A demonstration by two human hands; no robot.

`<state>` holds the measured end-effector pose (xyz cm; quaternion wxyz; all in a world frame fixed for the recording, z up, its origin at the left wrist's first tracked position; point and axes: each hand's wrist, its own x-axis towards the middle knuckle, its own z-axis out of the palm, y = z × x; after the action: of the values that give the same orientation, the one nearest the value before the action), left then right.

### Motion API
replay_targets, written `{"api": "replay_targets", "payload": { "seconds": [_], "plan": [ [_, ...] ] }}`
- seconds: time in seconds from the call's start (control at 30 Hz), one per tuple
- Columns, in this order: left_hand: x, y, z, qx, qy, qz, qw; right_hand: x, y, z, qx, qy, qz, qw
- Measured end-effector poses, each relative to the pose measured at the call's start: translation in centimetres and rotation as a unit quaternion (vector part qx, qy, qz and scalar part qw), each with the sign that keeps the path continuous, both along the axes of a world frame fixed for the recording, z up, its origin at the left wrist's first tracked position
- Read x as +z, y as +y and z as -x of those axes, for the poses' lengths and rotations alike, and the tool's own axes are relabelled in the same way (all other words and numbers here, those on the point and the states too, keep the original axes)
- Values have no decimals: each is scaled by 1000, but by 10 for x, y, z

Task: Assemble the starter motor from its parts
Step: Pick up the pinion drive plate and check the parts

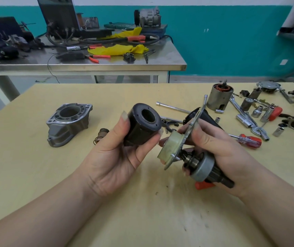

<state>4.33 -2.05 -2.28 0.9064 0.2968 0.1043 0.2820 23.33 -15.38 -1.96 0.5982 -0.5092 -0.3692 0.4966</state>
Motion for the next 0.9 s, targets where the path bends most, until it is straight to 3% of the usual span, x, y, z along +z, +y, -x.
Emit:
{"api": "replay_targets", "payload": {
  "seconds": [0.2, 0.3, 0.37, 0.43, 0.5, 0.67, 0.77, 0.9],
  "plan": [
    [1, -1, 3, 4, 38, -17, 999, 3, 0, 1, 8, 88, -20, 996],
    [-1, -1, 2, 40, 98, -102, 989, 4, 0, 1, 6, 93, -18, 995],
    [-1, -1, 3, 91, 156, -204, 962, 6, 0, 2, 6, 83, -11, 996],
    [2, -1, 6, 158, 204, -338, 905, 7, -1, 3, 12, 43, 5, 999],
    [5, 1, 11, 189, 193, -392, 880, 8, -3, 4, 26, -1, 21, 999],
    [12, -6, 9, 82, 110, -275, 952, 11, -6, 14, 77, 0, 14, 997],
    [13, -9, 9, 48, 82, -248, 964, 14, -7, 18, 66, 4, 10, 998],
    [14, -6, 11, 72, 58, -250, 964, 21, -7, 20, 43, -46, 27, 998]
  ]
}}
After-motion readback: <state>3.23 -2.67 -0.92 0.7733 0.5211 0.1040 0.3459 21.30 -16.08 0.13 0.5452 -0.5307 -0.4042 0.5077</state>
